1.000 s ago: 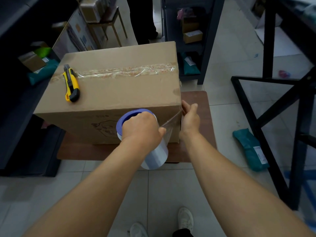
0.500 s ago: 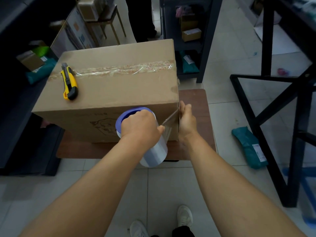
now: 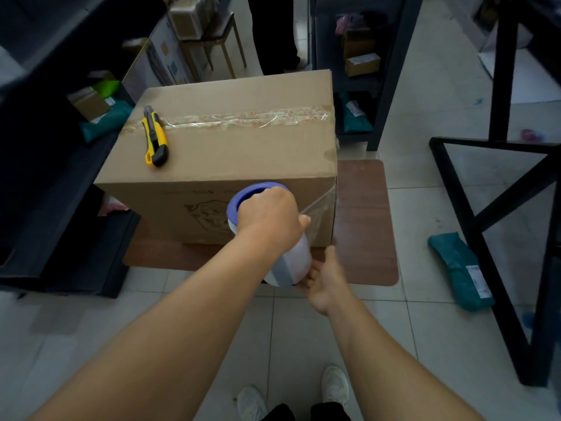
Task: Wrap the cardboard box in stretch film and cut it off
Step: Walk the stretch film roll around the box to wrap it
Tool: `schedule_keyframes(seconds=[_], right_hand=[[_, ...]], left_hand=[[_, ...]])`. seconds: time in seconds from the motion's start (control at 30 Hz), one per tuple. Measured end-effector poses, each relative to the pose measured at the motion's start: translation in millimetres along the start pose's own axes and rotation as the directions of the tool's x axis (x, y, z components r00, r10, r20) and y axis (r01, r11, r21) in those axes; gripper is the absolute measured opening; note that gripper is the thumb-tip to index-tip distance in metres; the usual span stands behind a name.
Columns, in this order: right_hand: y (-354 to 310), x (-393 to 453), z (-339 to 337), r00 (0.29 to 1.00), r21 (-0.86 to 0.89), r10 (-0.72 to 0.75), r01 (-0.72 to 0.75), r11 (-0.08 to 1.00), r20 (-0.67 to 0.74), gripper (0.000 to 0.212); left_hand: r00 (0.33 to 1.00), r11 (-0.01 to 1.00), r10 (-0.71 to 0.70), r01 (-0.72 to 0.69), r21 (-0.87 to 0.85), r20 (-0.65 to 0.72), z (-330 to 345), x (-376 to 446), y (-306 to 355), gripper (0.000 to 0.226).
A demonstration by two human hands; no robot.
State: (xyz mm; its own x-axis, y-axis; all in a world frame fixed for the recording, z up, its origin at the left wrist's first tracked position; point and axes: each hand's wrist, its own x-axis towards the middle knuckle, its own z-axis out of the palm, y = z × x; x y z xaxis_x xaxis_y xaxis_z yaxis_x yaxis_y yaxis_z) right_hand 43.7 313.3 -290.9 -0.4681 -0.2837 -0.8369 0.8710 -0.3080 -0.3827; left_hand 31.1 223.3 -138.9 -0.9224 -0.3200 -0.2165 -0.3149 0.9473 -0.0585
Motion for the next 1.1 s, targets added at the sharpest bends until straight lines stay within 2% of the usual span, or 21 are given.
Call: schedule_keyframes(seconds=[0.13,0.27,0.37,0.47,0.73,1.1], right_hand=[[12.9,-6.8,18.0,1.0,0.232,-0.002,0.006,0.973,-0.016,0.054],[24.0,-9.9,24.0,0.999,0.319,-0.045,0.045,0.947,-0.007,0.046],[33.8,-13.7,28.5,0.997,0.35,-0.063,0.07,0.934,-0.033,0.052],[43.7,-17.6,33.7,0.996,0.384,-0.074,0.09,0.919,-0.055,0.062],[69.4,-29.9,58.7,0.982,0.504,-0.181,0.182,0.844,-0.052,0.073],[80.7,-19.0,88.1,0.972,0.511,-0.229,0.223,0.83,-0.051,0.076]], left_hand=[[0.999,1.0,0.029,-0.029,0.011,0.016,-1.4,-3.1,-1.6,0.052],[0.99,0.993,0.114,-0.114,-0.009,0.083,-6.4,-4.2,-12.7,0.054],[0.974,0.982,0.182,-0.174,-0.07,0.137,-4.2,-6.8,-31.8,0.047],[0.957,0.962,0.263,-0.251,-0.104,0.119,-1.9,-10.9,-50.5,0.04],[0.867,0.89,0.455,-0.451,-0.069,0.205,-15.3,-13.1,-78.3,0.039],[0.796,0.82,0.556,-0.572,-0.004,0.239,-26.6,-3.1,-95.0,0.041]])
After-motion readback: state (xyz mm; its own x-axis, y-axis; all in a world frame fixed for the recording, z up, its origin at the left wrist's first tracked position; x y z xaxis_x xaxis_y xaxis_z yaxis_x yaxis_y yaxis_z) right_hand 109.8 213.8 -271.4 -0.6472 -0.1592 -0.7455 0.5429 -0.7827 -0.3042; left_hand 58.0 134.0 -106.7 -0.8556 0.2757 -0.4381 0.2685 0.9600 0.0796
